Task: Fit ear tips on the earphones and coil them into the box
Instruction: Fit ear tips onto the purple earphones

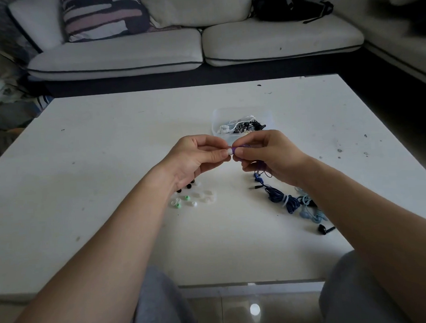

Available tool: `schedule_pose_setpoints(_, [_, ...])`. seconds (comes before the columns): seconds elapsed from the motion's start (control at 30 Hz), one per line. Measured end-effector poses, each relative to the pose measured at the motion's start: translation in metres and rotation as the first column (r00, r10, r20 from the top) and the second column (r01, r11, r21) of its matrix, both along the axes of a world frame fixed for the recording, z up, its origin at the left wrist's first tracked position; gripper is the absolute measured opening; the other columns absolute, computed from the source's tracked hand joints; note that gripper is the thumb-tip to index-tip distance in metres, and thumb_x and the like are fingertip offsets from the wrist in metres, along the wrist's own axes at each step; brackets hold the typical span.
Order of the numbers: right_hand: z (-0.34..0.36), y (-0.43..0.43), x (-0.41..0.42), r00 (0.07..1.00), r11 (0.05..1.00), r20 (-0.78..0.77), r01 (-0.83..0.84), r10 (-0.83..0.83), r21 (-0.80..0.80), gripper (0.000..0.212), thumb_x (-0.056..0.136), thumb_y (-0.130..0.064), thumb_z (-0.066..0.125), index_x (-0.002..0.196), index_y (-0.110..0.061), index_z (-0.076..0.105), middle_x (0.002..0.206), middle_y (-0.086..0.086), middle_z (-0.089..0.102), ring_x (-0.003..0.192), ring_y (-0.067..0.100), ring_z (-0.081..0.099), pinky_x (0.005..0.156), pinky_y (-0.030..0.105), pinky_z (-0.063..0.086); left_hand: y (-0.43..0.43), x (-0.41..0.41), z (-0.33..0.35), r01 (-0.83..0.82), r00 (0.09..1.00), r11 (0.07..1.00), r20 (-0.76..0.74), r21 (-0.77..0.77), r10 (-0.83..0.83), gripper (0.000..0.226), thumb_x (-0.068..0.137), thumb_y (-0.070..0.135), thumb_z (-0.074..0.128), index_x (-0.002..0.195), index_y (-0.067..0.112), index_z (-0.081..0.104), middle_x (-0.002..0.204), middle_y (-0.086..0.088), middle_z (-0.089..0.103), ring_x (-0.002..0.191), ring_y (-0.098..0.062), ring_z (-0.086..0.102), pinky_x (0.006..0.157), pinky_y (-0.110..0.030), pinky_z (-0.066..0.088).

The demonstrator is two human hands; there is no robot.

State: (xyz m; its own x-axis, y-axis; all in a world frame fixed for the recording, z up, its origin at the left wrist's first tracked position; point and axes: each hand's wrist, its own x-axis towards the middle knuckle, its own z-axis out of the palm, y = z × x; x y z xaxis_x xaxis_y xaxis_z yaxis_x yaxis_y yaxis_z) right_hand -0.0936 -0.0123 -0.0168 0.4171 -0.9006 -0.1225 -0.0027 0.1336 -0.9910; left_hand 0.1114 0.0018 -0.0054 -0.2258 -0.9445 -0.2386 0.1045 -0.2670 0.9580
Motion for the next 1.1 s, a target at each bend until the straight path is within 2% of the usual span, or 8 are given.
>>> schedule_pose_setpoints(0.13, [-0.002, -0.0007, -0.0001, 0.999, 0.999, 0.05, -0.016, 0.014, 0.048, 0.01, 0.088, -0.003, 0.071, 0.097, 0.0, 0.07, 0.08, 0.015, 0.067, 0.066, 0.022, 0.057, 0.064, 0.03, 0.051, -0.0003, 0.001, 0.0, 0.0, 1.0, 1.0, -0.015, 0.005, 0.0, 0.027, 0.064, 0.004, 0.078, 0.091, 0.007, 0.07, 0.084, -0.011, 0.074, 0.082, -0.021, 0.073, 0.073, -0.021, 0.057])
schedule_pose_setpoints(0.23, [-0.0025, -0.0004, 0.0006, 1.0, 1.0, -0.03, 0.006, -0.007, -0.013, 0.005, 0.087, -0.005, 0.073, 0.093, -0.005, 0.072, 0.081, 0.014, 0.069, 0.066, 0.019, 0.059, 0.066, 0.03, 0.053, -0.0001, 0.0005, -0.0011, -0.002, 1.0, 1.0, 0.022, -0.002, 0.002, 0.03, 0.062, 0.006, 0.08, 0.09, 0.007, 0.071, 0.085, -0.012, 0.074, 0.084, -0.022, 0.073, 0.075, -0.023, 0.057])
schedule_pose_setpoints(0.37, [-0.0023, 0.0005, 0.0018, 0.995, 0.997, -0.096, 0.03, -0.036, -0.068, 0.005, 0.086, -0.006, 0.075, 0.091, -0.006, 0.073, 0.079, 0.013, 0.071, 0.064, 0.018, 0.061, 0.063, 0.027, 0.054, -0.0004, -0.0005, -0.0034, 0.0, 0.998, 1.0, 0.07, -0.003, 0.0, 0.025, 0.069, 0.001, 0.08, 0.092, 0.006, 0.071, 0.086, -0.013, 0.074, 0.083, -0.022, 0.072, 0.077, -0.023, 0.057])
schedule_pose_setpoints(0.6, [-0.0029, -0.0015, -0.0001, 1.0, 0.999, -0.018, -0.017, 0.018, 0.03, 0.006, 0.088, -0.007, 0.072, 0.094, -0.006, 0.072, 0.082, 0.012, 0.069, 0.068, 0.019, 0.059, 0.067, 0.031, 0.054, -0.0008, 0.0019, -0.0013, 0.015, 1.0, 1.0, 0.013, 0.008, -0.015, 0.03, 0.062, 0.007, 0.08, 0.09, 0.007, 0.071, 0.086, -0.012, 0.074, 0.083, -0.022, 0.072, 0.077, -0.023, 0.058])
schedule_pose_setpoints(0.77, [-0.003, 0.0006, 0.0011, 0.993, 0.998, -0.121, 0.008, -0.015, -0.06, 0.005, 0.087, -0.006, 0.074, 0.093, -0.006, 0.073, 0.079, 0.011, 0.071, 0.065, 0.018, 0.062, 0.065, 0.028, 0.055, -0.0003, -0.0005, -0.0043, 0.009, 0.995, 1.0, 0.098, 0.005, -0.01, 0.027, 0.068, 0.001, 0.081, 0.093, 0.005, 0.072, 0.09, -0.016, 0.073, 0.085, -0.023, 0.072, 0.075, -0.023, 0.057])
schedule_pose_setpoints(0.97, [-0.0034, -0.0009, -0.0006, 1.0, 0.999, -0.004, -0.03, 0.031, 0.04, 0.004, 0.089, -0.006, 0.071, 0.092, -0.007, 0.072, 0.081, 0.011, 0.069, 0.068, 0.018, 0.058, 0.067, 0.031, 0.054, -0.0013, 0.0017, -0.0031, 0.014, 1.0, 1.0, 0.005, 0.018, -0.014, 0.031, 0.062, 0.007, 0.08, 0.091, 0.007, 0.07, 0.086, -0.013, 0.073, 0.082, -0.021, 0.072, 0.076, -0.023, 0.057])
schedule_pose_setpoints(1.1, [-0.0028, -0.0005, -0.0011, 0.998, 0.999, -0.058, -0.032, 0.032, 0.004, 0.006, 0.088, -0.006, 0.072, 0.094, -0.007, 0.073, 0.083, 0.013, 0.071, 0.07, 0.019, 0.06, 0.068, 0.031, 0.056, -0.001, 0.0013, -0.0035, 0.022, 0.999, 1.0, 0.036, 0.018, -0.022, 0.032, 0.06, 0.007, 0.081, 0.091, 0.007, 0.071, 0.087, -0.014, 0.073, 0.082, -0.021, 0.072, 0.075, -0.023, 0.057])
